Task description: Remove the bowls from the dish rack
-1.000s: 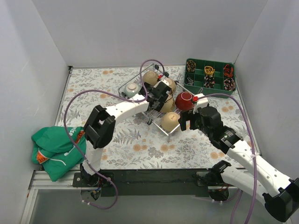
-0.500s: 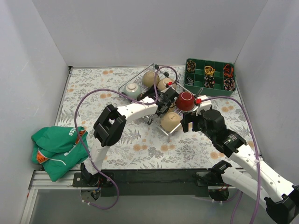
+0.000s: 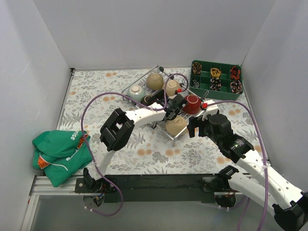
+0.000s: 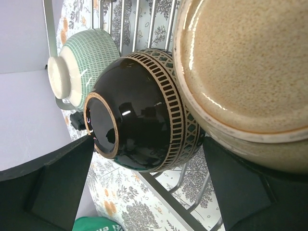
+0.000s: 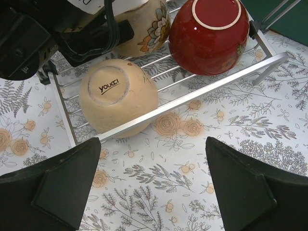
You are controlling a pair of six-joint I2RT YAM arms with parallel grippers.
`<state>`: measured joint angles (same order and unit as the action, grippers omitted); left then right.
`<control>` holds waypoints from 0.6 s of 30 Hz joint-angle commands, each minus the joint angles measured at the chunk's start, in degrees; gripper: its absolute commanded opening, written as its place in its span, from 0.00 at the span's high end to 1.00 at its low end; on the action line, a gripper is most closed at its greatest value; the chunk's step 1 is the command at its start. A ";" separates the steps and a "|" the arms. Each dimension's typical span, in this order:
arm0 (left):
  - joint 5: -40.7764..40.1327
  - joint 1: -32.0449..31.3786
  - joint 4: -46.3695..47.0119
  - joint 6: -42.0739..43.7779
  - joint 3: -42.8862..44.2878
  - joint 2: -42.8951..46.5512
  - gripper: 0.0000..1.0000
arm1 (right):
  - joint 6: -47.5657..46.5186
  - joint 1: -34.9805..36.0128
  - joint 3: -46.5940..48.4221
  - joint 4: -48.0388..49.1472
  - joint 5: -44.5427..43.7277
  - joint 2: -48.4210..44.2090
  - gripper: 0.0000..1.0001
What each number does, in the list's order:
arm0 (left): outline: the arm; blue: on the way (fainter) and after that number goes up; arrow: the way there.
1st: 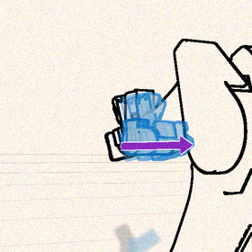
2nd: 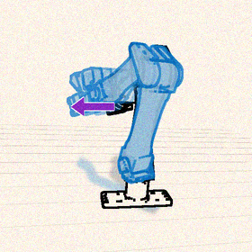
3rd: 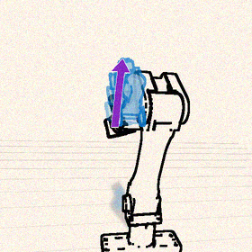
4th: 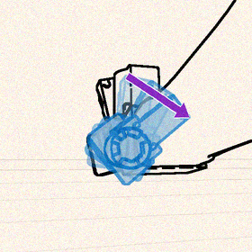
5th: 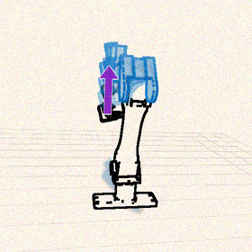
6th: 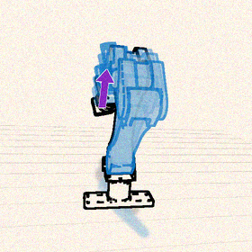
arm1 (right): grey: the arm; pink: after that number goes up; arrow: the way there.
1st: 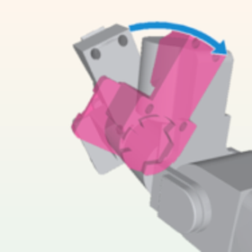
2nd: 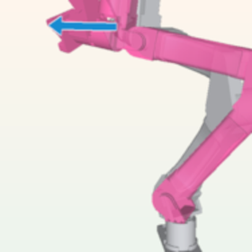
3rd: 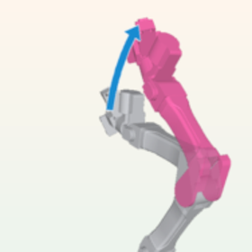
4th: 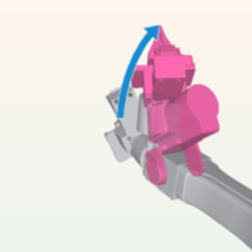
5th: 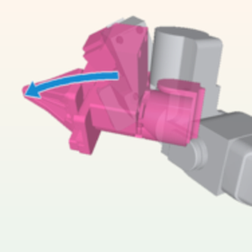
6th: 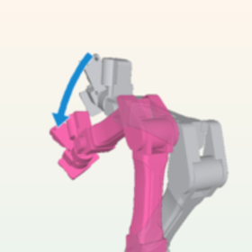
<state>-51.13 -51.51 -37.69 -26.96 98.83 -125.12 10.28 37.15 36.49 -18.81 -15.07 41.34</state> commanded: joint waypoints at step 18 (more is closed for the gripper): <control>-2.57 -0.79 7.19 3.58 -2.32 1.37 0.36 | -1.06 0.21 -1.51 1.40 0.13 -1.88 0.02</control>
<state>-54.06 -52.07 -33.10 -22.87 96.99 -125.93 9.87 37.15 35.09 -19.35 -15.00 40.62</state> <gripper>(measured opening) 0.761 0.984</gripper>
